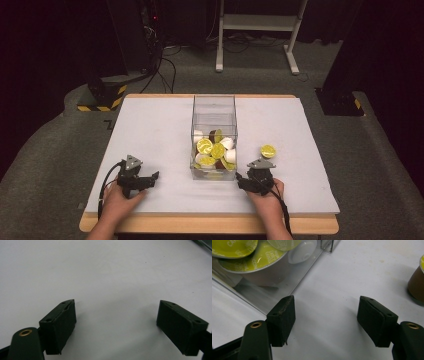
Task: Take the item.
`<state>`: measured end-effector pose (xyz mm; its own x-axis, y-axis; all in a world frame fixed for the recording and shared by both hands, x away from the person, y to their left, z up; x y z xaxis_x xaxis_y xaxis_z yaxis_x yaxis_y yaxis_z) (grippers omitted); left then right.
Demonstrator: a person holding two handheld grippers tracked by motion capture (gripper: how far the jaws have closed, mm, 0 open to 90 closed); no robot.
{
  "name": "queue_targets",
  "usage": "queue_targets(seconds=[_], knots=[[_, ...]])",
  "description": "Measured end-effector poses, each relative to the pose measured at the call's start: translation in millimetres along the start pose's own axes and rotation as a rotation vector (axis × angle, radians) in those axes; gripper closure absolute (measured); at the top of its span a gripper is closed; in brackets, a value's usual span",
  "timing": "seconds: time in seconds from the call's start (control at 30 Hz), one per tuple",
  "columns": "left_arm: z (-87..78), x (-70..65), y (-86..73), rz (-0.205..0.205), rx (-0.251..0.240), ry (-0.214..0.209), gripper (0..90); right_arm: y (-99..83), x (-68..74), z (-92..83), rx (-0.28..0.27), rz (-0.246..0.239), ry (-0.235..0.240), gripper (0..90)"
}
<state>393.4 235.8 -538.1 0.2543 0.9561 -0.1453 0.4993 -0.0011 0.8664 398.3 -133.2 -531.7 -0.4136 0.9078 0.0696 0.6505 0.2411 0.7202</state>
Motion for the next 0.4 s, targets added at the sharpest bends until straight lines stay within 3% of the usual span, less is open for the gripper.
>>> queue_targets(seconds=[0.4], knots=[[0.0,-0.1,0.0,-0.001,-0.001,0.0,16.1,-0.2,-0.3,0.2,0.0,0.003,0.001,30.5]])
Point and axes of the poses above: each handheld gripper's, and its own axes: z roughly forward along the jaws, y roughly out of its top, x roughly to its left, the point moved 4 cm from there along z, roughly forward along the jaws, and after that the axes turned 7 degrees about z, right-handed, at the moved point
